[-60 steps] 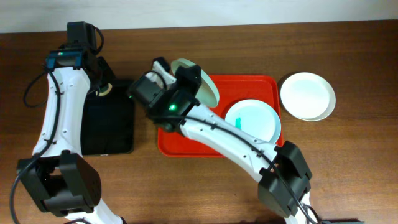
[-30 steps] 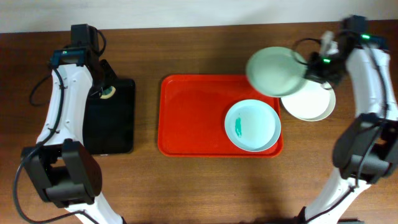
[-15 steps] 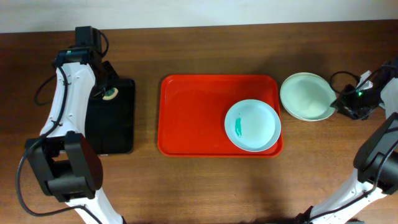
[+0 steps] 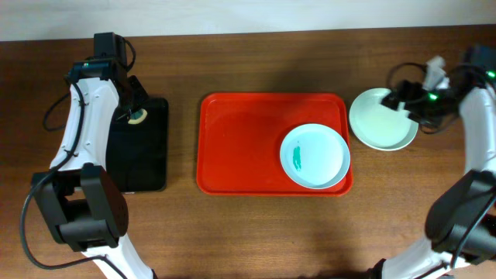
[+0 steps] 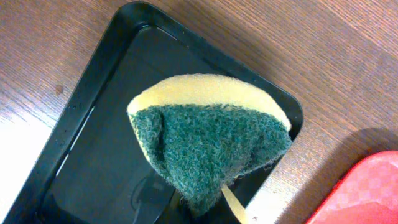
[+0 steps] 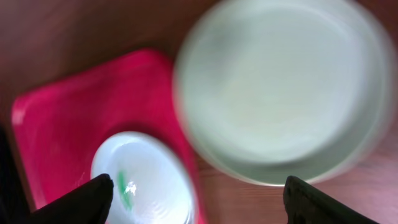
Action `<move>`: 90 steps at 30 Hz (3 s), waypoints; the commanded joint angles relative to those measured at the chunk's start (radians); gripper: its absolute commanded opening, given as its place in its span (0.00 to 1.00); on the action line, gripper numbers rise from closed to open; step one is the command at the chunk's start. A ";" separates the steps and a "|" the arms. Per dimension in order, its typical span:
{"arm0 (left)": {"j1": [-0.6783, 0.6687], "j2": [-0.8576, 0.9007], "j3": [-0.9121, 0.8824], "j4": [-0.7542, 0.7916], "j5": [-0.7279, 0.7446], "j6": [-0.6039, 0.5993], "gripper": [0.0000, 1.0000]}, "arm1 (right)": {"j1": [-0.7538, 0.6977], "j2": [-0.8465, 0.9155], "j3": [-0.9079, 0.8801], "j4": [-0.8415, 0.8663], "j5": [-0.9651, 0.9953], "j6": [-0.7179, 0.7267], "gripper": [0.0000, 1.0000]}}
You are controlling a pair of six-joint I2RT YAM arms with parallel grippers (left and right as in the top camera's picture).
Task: Clean dirty plates on tray and stack at the side
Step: 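Grasp the light-blue plate rim with the right gripper, then move the sponge in the left gripper onto the light-blue plate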
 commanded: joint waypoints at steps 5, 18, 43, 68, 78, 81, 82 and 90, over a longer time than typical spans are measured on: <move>0.004 0.005 -0.002 0.002 0.024 0.006 0.00 | 0.308 0.058 -0.065 0.003 0.251 -0.234 0.88; 0.004 0.005 -0.002 0.002 0.024 0.006 0.00 | 0.431 0.095 -0.312 0.235 0.385 -0.288 0.96; 0.004 0.005 -0.002 -0.002 0.072 0.014 0.00 | 0.431 0.095 -0.391 0.099 0.381 -0.047 0.64; -0.348 0.005 -0.035 0.047 0.365 0.064 0.00 | 0.514 0.096 -0.391 0.435 0.252 0.275 0.04; -0.485 0.005 -0.166 0.219 0.364 0.053 0.00 | 0.648 0.096 -0.391 0.583 0.252 0.354 0.04; -0.486 0.005 -0.184 0.247 0.364 0.040 0.00 | 0.671 0.098 -0.391 0.613 0.252 0.354 0.04; -0.486 0.005 -0.192 0.259 0.364 0.026 0.00 | 0.678 0.102 -0.391 0.625 0.253 0.354 0.04; -0.485 0.005 -0.267 0.303 0.327 0.002 0.00 | 0.689 0.190 -0.391 0.664 0.234 0.414 0.04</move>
